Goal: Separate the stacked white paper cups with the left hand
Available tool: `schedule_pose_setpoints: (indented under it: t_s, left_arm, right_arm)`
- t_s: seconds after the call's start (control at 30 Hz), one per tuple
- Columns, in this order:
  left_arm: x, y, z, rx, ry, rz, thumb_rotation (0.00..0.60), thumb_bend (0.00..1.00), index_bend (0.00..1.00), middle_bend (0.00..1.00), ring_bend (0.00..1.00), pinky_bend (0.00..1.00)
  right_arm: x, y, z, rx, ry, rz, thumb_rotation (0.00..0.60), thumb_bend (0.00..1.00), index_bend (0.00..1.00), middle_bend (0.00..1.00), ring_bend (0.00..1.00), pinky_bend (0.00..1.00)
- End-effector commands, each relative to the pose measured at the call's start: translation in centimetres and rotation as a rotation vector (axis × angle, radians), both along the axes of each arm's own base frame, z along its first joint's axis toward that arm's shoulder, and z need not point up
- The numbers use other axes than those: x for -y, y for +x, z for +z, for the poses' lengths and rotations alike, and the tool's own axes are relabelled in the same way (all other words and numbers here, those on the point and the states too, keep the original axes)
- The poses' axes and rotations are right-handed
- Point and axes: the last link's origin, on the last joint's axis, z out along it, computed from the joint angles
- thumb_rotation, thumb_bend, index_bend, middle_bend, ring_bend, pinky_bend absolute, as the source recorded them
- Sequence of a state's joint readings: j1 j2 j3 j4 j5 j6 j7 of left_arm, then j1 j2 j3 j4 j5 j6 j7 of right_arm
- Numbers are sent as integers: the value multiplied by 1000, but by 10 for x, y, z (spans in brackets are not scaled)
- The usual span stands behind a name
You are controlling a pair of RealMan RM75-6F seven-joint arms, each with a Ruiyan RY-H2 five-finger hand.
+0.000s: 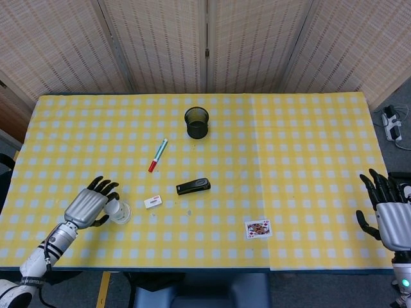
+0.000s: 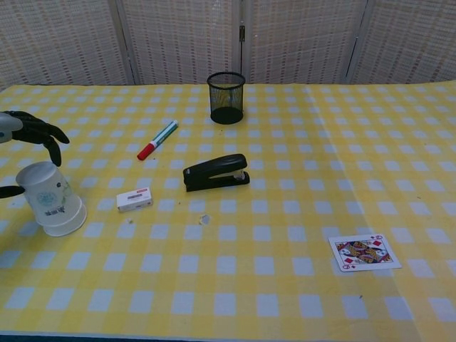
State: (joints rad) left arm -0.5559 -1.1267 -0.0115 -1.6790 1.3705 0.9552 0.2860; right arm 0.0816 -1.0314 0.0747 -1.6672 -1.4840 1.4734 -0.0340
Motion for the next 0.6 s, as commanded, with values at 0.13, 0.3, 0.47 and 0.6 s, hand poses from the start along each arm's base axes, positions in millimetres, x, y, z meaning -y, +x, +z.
schedule_pose_setpoints:
  t_s: [0.13,0.3,0.47,0.6]
  left_arm:
    - [2,7,8,8,18,-17,600,391,398,171,123,77]
    - [8,17,20,33,26,-27,600,391,399,173,124,76]
    - [12,25,33,60,45,-39,600,391,399,176,126,76]
    - [15,30,45,90,71,-42,600,391,399,178,127,76]
  right_arm:
    - [0,1,0,2,-2,4,600,455,0,0,0,0]
    - [1,1,1,3,-4,6,600,456,0,0,0,0]
    - [2,1,2,4,-4,11,600,455,0,0,0,0]
    - [2,1,2,4,-4,13,600,456,0,0,0,0]
